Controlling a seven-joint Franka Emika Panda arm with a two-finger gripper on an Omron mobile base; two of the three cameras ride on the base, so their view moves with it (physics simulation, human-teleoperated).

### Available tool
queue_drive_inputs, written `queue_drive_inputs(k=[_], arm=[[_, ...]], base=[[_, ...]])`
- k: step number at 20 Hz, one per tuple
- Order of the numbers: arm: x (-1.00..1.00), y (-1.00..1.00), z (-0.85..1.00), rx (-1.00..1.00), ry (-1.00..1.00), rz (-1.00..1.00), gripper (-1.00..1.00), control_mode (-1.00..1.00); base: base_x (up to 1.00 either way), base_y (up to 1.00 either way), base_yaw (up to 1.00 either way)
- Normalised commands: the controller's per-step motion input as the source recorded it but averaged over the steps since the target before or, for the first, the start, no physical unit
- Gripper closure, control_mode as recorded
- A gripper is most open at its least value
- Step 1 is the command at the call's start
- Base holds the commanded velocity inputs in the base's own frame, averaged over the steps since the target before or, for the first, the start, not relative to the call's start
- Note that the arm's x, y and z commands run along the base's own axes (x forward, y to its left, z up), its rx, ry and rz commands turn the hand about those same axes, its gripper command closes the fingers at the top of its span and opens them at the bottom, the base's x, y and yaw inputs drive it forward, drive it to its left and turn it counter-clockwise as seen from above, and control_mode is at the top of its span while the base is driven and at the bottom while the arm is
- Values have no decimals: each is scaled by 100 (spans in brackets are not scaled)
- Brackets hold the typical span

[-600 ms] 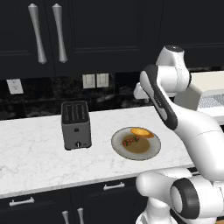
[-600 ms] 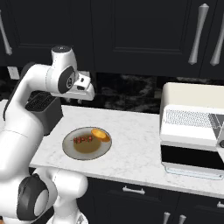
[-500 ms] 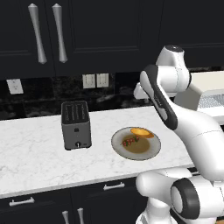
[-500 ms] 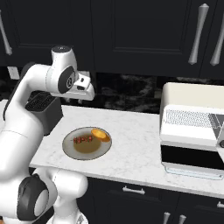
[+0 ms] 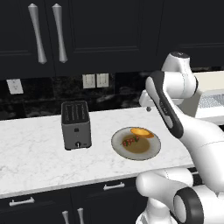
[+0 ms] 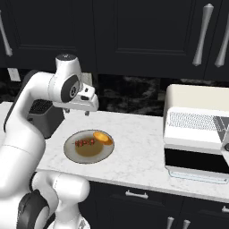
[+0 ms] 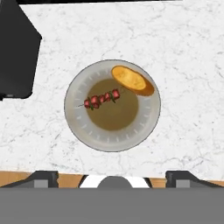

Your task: Pick up the kebab skewer and baguette bread, and place them inside the toaster oven. Close the toaster oven door and start by setting the timer.

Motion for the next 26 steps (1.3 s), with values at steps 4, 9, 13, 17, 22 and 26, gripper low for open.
queue_drive_inputs(k=[4,9,13,17,22,26], arm=[[-3,-39,-58,0,11,8,-100,-100],[0,4,-27,0,15,2,-100,-100],[0,42,-19,0,16,-10,-100,-100],[0,61,-32,0,20,-19,-100,-100],[6,71,-51,0,13,-29,-100,-100],[34,51,-57,0,4,-39,-100,-100]], base=[[0,0,0],[0,0,0],[0,0,0],[0,0,0],[0,0,0],[0,0,0]])
